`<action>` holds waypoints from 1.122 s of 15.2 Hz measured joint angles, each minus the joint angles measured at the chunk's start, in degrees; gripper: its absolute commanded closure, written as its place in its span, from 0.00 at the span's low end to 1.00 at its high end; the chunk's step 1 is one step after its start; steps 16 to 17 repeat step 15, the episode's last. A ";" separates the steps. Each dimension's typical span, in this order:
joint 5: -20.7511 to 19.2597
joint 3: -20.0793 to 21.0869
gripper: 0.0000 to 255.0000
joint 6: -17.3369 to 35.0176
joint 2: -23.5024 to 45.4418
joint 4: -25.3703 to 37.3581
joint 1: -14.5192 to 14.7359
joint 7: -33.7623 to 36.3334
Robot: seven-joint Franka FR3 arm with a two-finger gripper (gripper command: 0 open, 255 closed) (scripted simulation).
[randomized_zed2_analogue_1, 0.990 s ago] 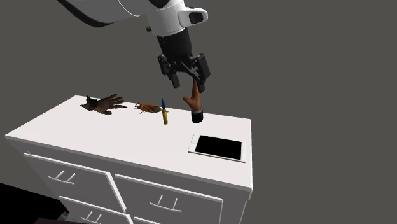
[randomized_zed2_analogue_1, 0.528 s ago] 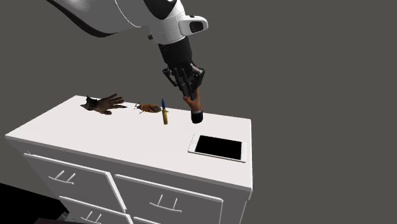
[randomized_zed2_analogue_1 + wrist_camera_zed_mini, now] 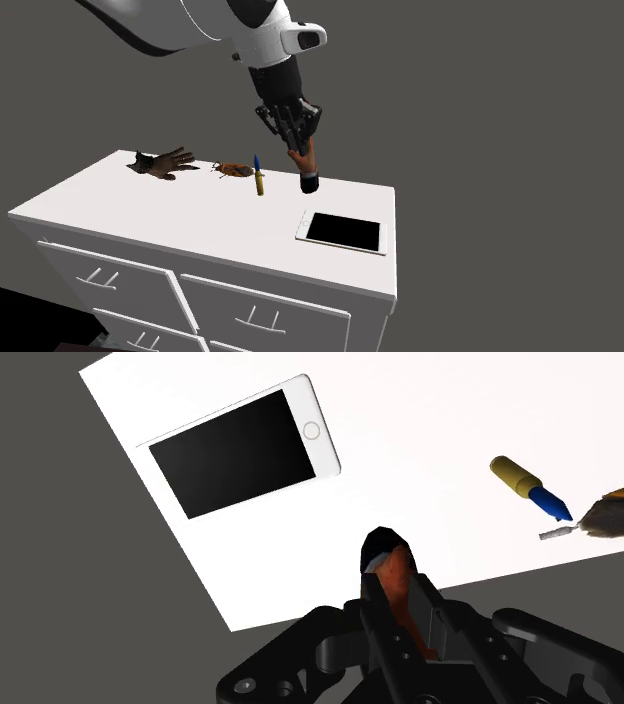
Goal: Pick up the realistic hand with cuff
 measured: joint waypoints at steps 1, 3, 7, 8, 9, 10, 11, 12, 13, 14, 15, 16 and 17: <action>0.10 0.00 1.00 -0.56 -0.21 0.29 0.02 -0.14; 0.32 0.01 1.00 -1.85 -0.61 1.18 0.06 -0.46; 0.81 0.07 1.00 -4.98 -1.76 3.21 0.19 -1.14; 0.90 0.06 1.00 -5.59 -1.94 3.65 0.20 -1.29; 1.01 0.07 1.00 -6.40 -2.10 4.31 0.23 -1.47; 1.09 0.06 1.00 -7.03 -2.22 4.83 0.23 -1.64; 1.20 0.09 1.00 -7.83 -2.37 5.49 0.26 -1.78; 1.30 0.11 1.00 -8.69 -2.65 6.09 0.30 -1.95; 1.39 0.18 1.00 -9.46 -2.94 6.56 0.36 -2.01; 1.46 0.19 1.00 -10.14 -3.08 7.10 0.37 -2.15; 1.53 0.15 1.00 -10.65 -3.17 7.55 0.36 -2.33; 1.53 0.15 1.00 -10.65 -3.17 7.55 0.36 -2.33; 1.53 0.15 1.00 -10.65 -3.17 7.55 0.36 -2.33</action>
